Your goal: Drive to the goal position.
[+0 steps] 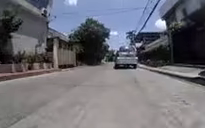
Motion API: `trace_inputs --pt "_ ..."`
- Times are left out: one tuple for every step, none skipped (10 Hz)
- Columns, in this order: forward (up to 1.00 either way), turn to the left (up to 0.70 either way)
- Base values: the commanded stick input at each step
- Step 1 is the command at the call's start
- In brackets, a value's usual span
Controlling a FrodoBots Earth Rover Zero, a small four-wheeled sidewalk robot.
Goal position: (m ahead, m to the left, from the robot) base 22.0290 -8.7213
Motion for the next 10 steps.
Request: trace_inputs --pt "1.0 0.05" --pt "1.0 0.05" --pt "1.0 0.05" --pt "1.0 0.05" --pt "1.0 0.05" --pt "1.0 0.05" --pt "1.0 0.05" --pt "1.0 -0.23" --pt "1.0 -0.35" --pt "1.0 -0.29"
